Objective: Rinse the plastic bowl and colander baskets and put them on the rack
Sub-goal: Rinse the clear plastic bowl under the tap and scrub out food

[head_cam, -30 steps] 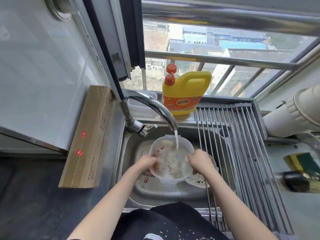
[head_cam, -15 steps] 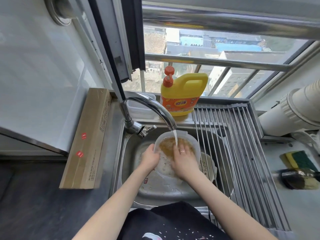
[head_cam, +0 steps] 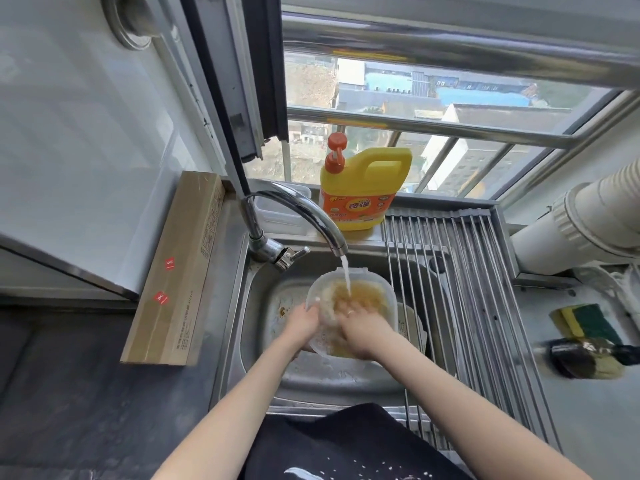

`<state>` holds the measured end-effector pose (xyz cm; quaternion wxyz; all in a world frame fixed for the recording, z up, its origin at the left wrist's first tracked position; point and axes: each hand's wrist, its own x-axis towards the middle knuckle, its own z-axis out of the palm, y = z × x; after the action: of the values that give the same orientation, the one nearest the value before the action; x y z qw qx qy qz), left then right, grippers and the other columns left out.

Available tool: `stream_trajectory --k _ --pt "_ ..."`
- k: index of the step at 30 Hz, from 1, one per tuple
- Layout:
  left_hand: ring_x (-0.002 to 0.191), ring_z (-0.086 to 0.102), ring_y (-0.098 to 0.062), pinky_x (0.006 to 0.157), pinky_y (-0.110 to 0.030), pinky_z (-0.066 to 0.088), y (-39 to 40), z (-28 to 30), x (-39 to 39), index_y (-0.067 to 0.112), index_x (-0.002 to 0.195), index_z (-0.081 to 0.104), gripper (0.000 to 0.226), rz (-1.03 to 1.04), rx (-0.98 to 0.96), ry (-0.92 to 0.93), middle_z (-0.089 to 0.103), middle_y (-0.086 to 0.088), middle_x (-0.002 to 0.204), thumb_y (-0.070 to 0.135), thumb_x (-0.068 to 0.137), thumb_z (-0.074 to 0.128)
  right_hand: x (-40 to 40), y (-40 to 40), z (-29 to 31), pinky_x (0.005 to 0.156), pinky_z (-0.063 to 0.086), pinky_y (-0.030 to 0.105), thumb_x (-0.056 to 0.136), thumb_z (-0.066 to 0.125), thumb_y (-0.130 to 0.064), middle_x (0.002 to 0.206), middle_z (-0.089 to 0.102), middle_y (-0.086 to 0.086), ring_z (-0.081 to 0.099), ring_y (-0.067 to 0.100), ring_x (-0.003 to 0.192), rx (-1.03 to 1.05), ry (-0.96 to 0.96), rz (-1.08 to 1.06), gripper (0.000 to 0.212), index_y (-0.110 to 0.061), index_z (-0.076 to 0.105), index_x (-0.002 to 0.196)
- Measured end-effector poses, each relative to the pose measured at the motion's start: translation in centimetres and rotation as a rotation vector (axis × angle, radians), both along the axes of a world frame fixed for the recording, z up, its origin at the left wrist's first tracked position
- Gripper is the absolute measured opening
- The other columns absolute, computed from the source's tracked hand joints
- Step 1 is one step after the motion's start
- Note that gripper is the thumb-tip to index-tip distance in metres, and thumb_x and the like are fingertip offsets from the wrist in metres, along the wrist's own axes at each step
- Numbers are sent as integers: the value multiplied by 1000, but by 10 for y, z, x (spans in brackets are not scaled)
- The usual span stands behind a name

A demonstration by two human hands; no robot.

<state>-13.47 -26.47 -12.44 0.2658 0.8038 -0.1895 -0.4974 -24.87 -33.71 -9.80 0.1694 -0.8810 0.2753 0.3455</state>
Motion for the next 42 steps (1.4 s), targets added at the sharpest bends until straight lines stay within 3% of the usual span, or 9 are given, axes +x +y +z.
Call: stream_trajectory --k 3,9,14,20,26,30,36,38,42 --pt "101 62 -33 84 -37 52 1 -4 4 0 119 58 53 60 12 61 64 -18 112 45 99 36 -9 4 7 97 43 42 99 37 -24 142 48 6 50 30 122 178 7 6 38 -25 51 133" --pt "106 58 -32 84 -32 48 -2 -5 15 7 116 58 47 34 72 -95 62 -15 113 44 99 35 -55 -16 14 93 46 35 92 54 -16 122 62 2 58 23 110 -296 -552 -307 34 -22 54 125" --pt "91 63 -29 85 -42 53 -6 -11 13 4 116 57 27 309 -52 249 65 -11 99 5 94 41 -41 -20 16 64 54 39 95 45 -27 115 57 13 63 26 82 -16 -388 -870 42 -12 37 133" --pt "80 66 -31 64 -40 58 -9 -23 12 1 120 55 44 475 -83 534 67 -19 97 -18 87 32 -21 -38 23 60 57 39 86 30 -5 106 62 22 67 31 68 90 -279 -850 46 -2 38 132" --pt "79 63 -30 68 -39 55 -13 -10 15 4 107 58 39 381 -56 338 64 -16 91 -18 80 42 -29 -23 10 33 39 20 91 28 -7 79 64 19 57 16 37 467 -341 -1220 42 -12 39 131" --pt "110 59 -23 94 -36 48 -12 3 18 11 128 54 39 214 -171 25 62 -4 121 5 90 53 -36 -9 -11 37 48 21 98 39 -19 119 58 23 64 19 46 720 -446 -1369 37 -21 37 135" --pt "118 55 -27 104 -40 43 -10 -8 20 8 136 50 42 260 -144 22 59 -9 126 6 94 49 -34 -8 -11 40 44 26 99 41 -28 105 66 2 56 17 44 285 -683 -1192 46 -34 33 144" --pt "105 61 -28 94 -46 51 -9 -23 19 12 131 55 47 331 -74 179 64 -12 119 -4 88 47 -33 -11 -2 44 40 28 98 41 -30 82 68 -2 55 17 52 38 -652 -997 50 -39 30 146" --pt "83 59 -26 57 -27 51 -7 -11 2 3 118 59 44 303 14 208 62 -11 93 -14 85 36 -26 -26 10 58 44 29 96 40 -27 108 68 3 64 24 87 -122 -456 -863 44 -28 45 140"
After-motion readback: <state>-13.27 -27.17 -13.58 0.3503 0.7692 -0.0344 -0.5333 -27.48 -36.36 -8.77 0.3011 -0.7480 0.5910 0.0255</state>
